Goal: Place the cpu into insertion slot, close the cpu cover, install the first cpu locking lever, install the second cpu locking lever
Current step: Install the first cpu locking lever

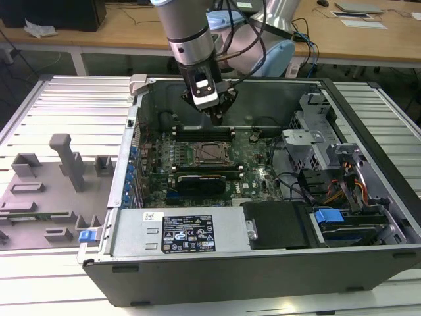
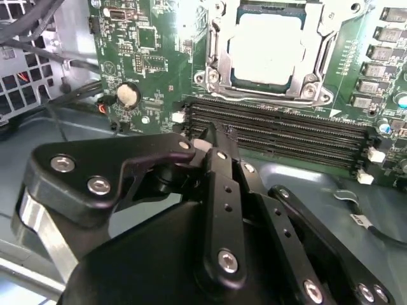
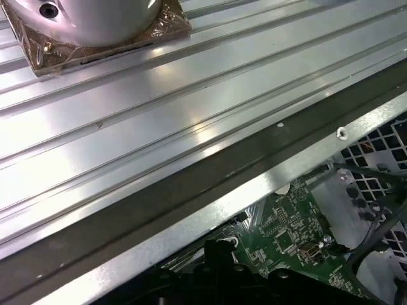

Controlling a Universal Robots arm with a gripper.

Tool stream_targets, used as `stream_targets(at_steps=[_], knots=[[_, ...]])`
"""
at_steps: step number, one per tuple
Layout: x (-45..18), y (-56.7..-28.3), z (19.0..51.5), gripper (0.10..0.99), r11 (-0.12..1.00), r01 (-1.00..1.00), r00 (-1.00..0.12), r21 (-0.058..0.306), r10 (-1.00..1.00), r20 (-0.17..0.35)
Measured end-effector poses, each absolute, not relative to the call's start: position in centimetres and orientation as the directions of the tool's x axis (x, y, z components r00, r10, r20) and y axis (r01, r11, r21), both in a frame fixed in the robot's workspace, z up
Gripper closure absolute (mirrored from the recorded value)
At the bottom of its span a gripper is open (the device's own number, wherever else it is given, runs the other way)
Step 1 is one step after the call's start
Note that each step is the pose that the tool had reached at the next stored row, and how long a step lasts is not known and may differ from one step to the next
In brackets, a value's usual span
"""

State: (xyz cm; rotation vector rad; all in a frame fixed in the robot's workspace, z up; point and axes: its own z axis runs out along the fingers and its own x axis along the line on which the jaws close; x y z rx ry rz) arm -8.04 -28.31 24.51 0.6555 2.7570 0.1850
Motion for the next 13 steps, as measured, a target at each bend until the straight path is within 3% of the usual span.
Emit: stream_targets(at_steps=[10, 13], knots=[[-7.35, -28.64, 24.47, 0.980, 0.887, 0.454, -0.887, 0.091, 0.459, -0.045], [-7.36, -28.64, 24.47, 0.980, 0.887, 0.454, -0.888, 0.089, 0.459, -0.039]])
